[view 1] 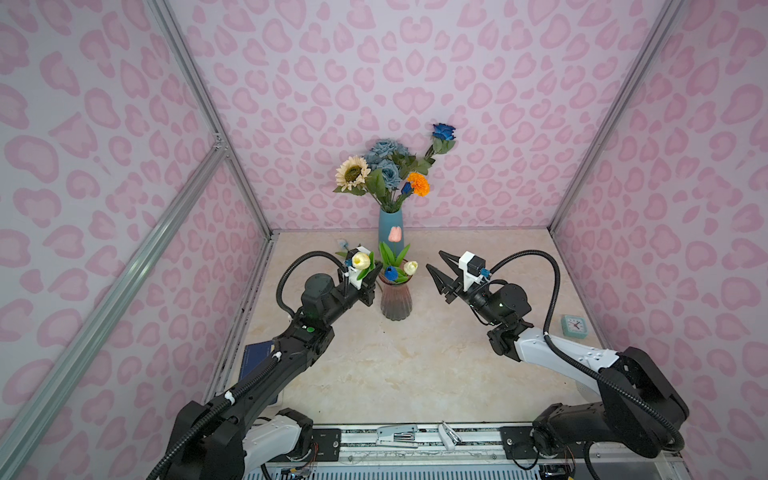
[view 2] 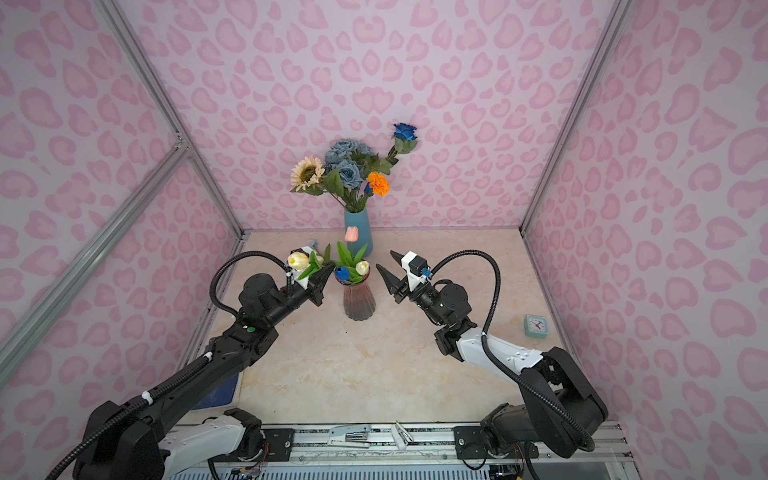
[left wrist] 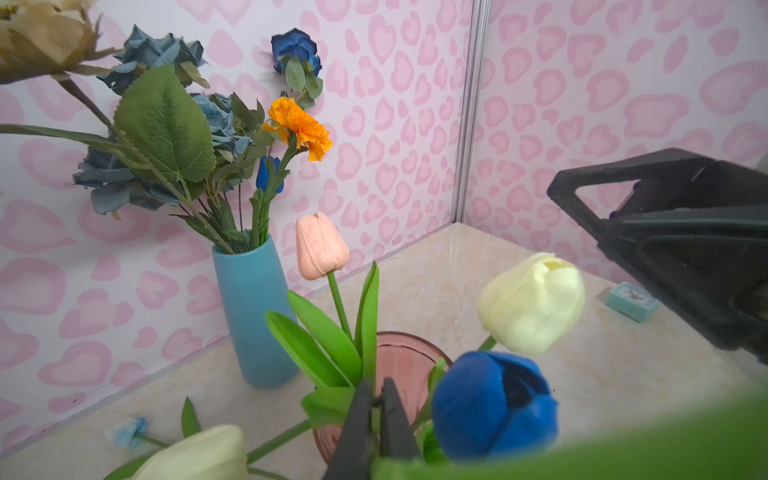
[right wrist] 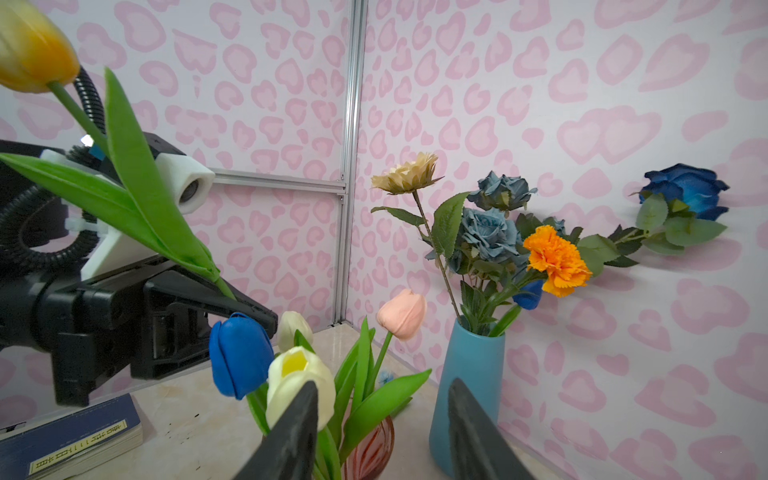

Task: Arrange the flowers into the vase
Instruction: 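Lower the yellow tulip stem into the pink vase with the left gripper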

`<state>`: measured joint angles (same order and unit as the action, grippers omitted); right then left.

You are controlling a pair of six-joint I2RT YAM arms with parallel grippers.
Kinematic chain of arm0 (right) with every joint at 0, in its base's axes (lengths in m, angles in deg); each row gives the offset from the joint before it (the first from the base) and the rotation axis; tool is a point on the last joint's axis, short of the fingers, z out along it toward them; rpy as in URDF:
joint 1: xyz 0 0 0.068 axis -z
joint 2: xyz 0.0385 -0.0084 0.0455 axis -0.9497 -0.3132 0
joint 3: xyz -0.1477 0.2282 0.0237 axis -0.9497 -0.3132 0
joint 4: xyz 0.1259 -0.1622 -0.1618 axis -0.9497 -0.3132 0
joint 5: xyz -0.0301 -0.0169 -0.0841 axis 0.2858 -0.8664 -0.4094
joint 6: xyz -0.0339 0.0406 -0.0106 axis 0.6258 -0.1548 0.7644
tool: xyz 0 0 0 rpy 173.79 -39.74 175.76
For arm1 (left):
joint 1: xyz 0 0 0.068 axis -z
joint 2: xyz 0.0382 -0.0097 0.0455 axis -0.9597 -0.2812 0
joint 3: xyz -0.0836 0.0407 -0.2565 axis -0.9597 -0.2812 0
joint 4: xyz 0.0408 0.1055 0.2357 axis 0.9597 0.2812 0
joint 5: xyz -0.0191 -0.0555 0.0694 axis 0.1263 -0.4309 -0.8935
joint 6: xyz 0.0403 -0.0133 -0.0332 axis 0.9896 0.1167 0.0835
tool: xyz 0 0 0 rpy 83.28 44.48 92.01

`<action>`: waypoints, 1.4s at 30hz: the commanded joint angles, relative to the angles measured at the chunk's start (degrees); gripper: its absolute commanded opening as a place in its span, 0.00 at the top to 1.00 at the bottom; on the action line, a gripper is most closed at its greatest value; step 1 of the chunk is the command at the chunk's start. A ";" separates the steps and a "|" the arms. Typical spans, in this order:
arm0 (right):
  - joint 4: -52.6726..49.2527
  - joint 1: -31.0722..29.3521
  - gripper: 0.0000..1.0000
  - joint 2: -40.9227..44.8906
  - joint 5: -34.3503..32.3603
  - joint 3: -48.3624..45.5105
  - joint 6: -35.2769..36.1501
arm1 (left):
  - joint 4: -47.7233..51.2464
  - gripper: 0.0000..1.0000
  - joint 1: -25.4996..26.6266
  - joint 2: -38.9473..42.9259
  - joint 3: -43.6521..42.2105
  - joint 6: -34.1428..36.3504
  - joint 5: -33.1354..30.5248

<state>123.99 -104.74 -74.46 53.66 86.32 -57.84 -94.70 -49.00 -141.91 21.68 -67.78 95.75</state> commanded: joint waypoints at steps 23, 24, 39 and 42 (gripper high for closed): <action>5.96 0.96 0.49 -1.13 0.33 -0.98 -1.94 | 44.60 0.57 -0.39 -5.89 27.36 9.62 2.67; 6.25 1.07 0.49 -1.32 0.34 -1.06 -2.15 | 45.11 0.57 -0.33 -6.34 27.93 9.53 2.29; 4.91 2.10 0.49 -0.64 1.31 -0.86 -2.87 | 52.33 0.37 -2.59 -13.22 39.02 6.16 -6.48; 5.20 2.10 0.49 -1.06 1.44 -0.71 -3.12 | 51.51 0.26 -2.63 -11.01 38.11 7.57 -5.13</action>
<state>127.27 -102.60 -75.23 54.60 85.59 -60.45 -42.42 -51.52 -154.39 60.11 -61.44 90.54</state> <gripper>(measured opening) 0.513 0.755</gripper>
